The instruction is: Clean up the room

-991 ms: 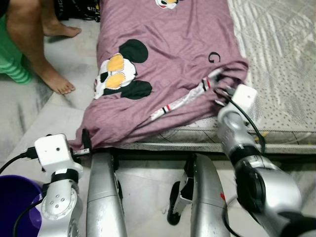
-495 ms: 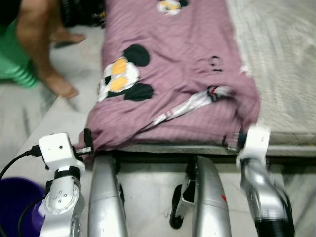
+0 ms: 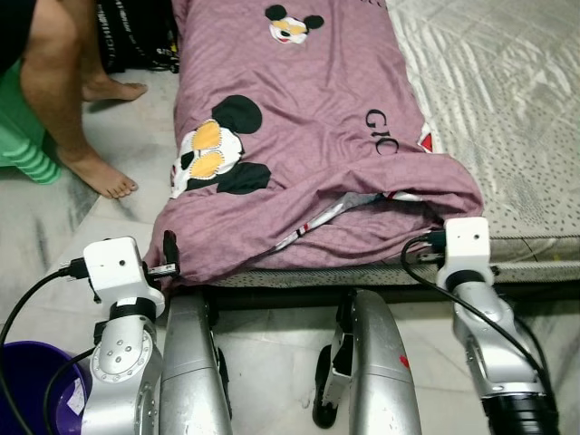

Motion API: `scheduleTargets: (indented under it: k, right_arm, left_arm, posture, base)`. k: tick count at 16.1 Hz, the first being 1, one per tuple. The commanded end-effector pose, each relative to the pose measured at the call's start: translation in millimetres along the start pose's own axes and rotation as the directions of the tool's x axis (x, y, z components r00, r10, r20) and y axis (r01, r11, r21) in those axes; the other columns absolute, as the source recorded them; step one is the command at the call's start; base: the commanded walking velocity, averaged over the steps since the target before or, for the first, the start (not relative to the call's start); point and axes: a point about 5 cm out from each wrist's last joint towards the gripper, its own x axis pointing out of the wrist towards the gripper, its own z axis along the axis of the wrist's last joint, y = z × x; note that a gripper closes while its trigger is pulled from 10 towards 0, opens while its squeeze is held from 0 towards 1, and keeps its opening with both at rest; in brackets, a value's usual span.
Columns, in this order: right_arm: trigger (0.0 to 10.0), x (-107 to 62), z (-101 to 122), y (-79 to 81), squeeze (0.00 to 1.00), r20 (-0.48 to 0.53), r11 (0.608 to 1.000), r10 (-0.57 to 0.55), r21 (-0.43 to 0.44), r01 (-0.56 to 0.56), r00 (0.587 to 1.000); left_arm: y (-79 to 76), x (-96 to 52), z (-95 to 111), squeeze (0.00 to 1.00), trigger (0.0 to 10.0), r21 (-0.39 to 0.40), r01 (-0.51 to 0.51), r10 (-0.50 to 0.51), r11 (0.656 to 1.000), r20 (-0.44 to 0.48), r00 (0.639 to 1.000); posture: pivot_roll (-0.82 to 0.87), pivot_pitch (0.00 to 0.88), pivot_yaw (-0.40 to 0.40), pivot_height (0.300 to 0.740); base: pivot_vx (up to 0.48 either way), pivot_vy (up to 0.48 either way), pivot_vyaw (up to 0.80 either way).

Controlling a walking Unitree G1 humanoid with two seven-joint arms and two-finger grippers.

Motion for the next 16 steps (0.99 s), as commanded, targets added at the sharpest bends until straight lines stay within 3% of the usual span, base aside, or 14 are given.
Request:
scheduleTargets:
  k: [1, 7, 12, 16]
  right_arm:
    - [10.0, -7.1, -7, -5.0, 1.00, -0.004, 0.998, -0.004, -0.055, 0.004, 1.000]
    - [10.0, -33.2, -42, -13.0, 1.00, -0.136, 0.994, -0.027, -0.108, 0.012, 0.990]
    - [10.0, -22.4, -19, -12.1, 1.00, 0.040, 0.984, -0.024, -0.176, 0.031, 0.999]
    - [10.0, -9.1, -5, 1.6, 1.00, 0.094, 0.993, 0.038, -0.112, -0.027, 0.995]
  left_arm:
    - [3.3, -2.1, -7, 0.00, 10.0, 0.007, -0.006, 0.006, 1.000, -0.021, 1.000]
    - [-0.2, 5.9, -4, 0.00, 10.0, 0.011, 0.016, -0.016, 1.000, -0.009, 1.000]
    - [-2.1, 9.3, -3, 0.00, 10.0, 0.017, 0.024, -0.024, 1.000, 0.004, 1.000]
    - [-4.3, 12.2, -2, 0.00, 10.0, 0.015, 0.030, -0.030, 0.999, 0.013, 0.999]
  posture:
    - [0.07, 0.185, -0.044, 0.554]
    - [0.06, 0.172, -0.027, 0.554]
    - [0.06, 0.163, -0.021, 0.554]
    - [0.06, 0.160, -0.022, 0.554]
  base:
    - [0.000, 0.000, 0.00]
    - [0.000, 0.000, 0.00]
    - [0.000, 0.000, 0.00]
    - [0.000, 0.000, 0.00]
